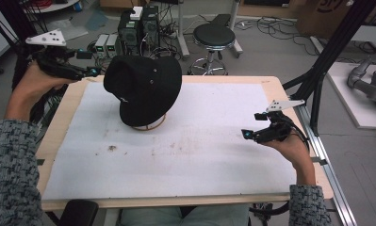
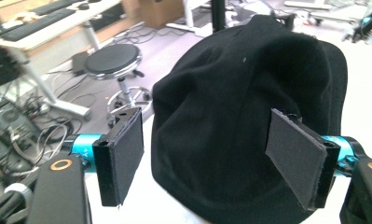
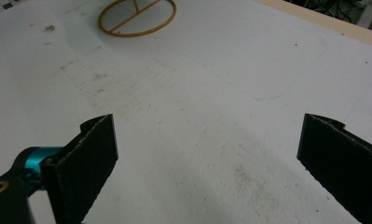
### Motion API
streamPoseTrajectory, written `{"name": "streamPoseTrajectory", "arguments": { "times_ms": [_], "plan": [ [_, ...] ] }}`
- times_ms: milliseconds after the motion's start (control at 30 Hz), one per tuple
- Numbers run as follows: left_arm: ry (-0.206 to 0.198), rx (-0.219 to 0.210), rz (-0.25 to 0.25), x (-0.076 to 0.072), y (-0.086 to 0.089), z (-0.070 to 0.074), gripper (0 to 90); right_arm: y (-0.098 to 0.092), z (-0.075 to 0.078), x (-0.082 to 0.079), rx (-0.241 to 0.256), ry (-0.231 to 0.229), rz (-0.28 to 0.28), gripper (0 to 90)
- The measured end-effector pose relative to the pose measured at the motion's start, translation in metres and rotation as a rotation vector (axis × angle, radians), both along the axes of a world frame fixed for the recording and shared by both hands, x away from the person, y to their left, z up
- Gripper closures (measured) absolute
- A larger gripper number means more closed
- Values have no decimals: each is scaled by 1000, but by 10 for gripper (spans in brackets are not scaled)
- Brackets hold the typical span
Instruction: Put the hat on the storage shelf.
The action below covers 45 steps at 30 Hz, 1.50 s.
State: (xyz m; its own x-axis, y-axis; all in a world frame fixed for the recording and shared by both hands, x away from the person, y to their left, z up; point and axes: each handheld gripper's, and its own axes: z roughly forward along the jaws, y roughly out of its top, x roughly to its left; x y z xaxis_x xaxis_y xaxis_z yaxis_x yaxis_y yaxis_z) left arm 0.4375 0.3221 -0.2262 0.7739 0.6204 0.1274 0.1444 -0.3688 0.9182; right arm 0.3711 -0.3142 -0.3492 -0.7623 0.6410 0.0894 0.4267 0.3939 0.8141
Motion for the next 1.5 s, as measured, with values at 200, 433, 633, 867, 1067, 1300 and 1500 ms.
{"name": "streamPoseTrajectory", "arguments": {
  "times_ms": [200,433,633,867,1067,1300,1500],
  "plan": [
    [-7,-6,92,-21,18,-9,273,6,0,11,6,-4,18,47],
    [1,-10,175,-47,22,-25,273,9,2,20,31,-8,22,47],
    [-8,-11,256,-68,19,-36,273,10,1,26,35,1,22,47],
    [8,-34,333,-91,19,-56,268,9,0,31,48,0,22,47],
    [3,-140,382,-112,17,-75,262,10,-1,34,48,8,18,47],
    [12,-154,429,-120,11,-104,260,11,-1,34,47,10,18,47],
    [-21,-78,465,-123,0,-122,261,11,-4,37,44,17,16,47]
  ]
}}
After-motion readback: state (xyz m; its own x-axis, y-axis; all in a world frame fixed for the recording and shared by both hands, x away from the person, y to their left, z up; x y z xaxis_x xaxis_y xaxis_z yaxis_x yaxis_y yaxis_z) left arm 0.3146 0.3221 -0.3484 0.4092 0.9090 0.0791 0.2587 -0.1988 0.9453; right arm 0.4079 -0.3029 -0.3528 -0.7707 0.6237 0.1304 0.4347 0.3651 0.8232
